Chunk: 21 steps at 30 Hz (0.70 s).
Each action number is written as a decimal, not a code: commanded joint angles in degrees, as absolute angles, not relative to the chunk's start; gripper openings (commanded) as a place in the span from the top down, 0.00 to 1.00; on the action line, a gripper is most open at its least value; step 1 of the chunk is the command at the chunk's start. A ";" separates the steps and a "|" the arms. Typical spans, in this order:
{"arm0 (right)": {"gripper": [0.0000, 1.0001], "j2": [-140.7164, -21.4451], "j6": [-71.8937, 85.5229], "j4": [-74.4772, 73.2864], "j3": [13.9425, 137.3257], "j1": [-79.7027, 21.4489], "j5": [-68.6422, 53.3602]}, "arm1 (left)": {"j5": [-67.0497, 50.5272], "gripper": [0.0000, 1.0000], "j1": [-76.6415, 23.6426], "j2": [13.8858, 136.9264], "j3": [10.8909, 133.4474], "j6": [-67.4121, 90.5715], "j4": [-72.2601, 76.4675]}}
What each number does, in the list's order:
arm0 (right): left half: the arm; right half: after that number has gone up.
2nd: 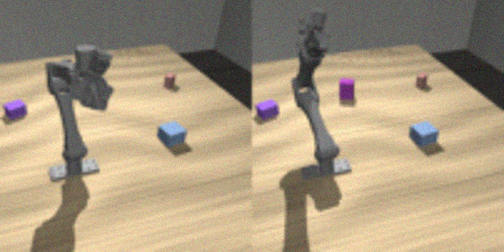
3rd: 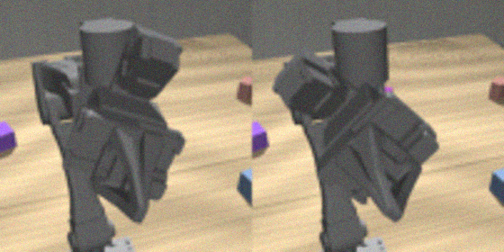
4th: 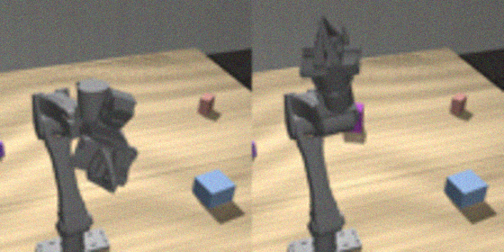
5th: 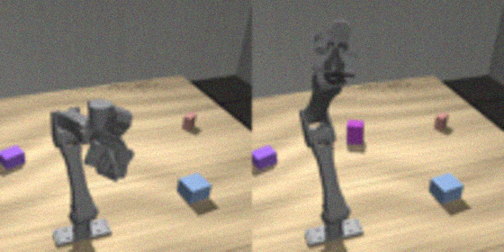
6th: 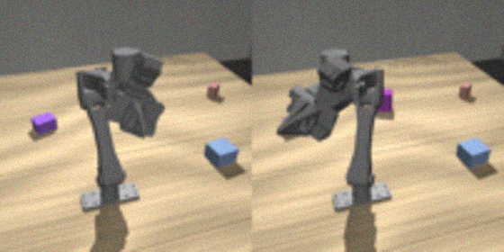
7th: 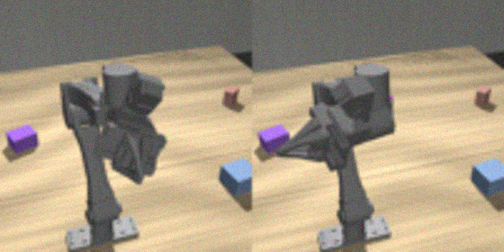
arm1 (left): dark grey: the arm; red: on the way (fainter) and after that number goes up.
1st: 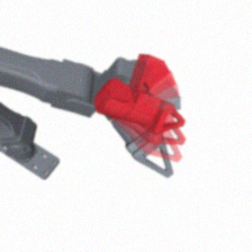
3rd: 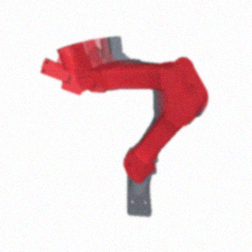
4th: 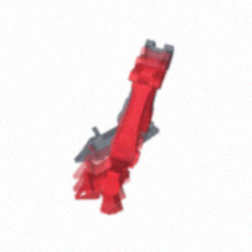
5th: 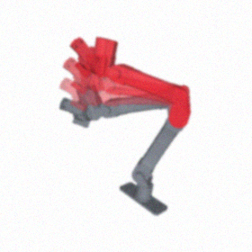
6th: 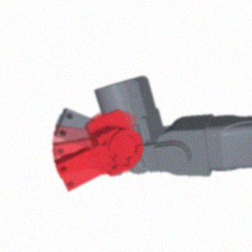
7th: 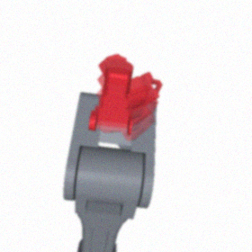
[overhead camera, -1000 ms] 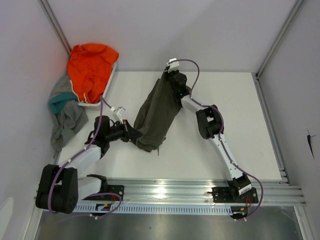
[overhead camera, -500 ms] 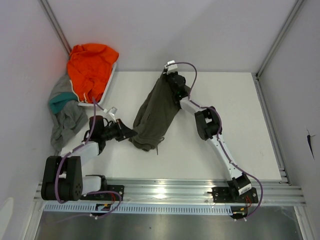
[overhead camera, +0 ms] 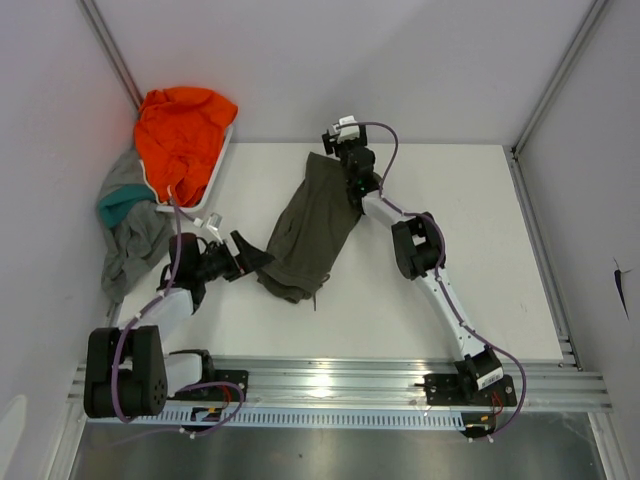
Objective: Fold and stack the shorts
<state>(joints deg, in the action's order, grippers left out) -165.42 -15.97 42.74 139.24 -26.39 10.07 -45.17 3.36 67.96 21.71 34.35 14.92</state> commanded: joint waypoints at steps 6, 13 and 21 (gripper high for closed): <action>0.20 -154.01 -11.18 42.21 131.61 -25.93 16.42 | -44.29 0.01 8.17 64.33 26.09 26.12 4.85; 0.24 -131.33 11.48 15.42 115.67 -22.08 11.62 | -46.49 0.01 8.96 66.53 32.96 19.86 -3.07; 0.11 -115.10 29.09 2.62 98.30 -17.84 -14.50 | -46.85 0.01 8.79 72.06 32.96 21.27 -4.04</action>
<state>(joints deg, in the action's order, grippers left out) -120.86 21.45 9.26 106.74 -16.51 -5.32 -46.11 8.27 70.61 31.83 22.76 -2.22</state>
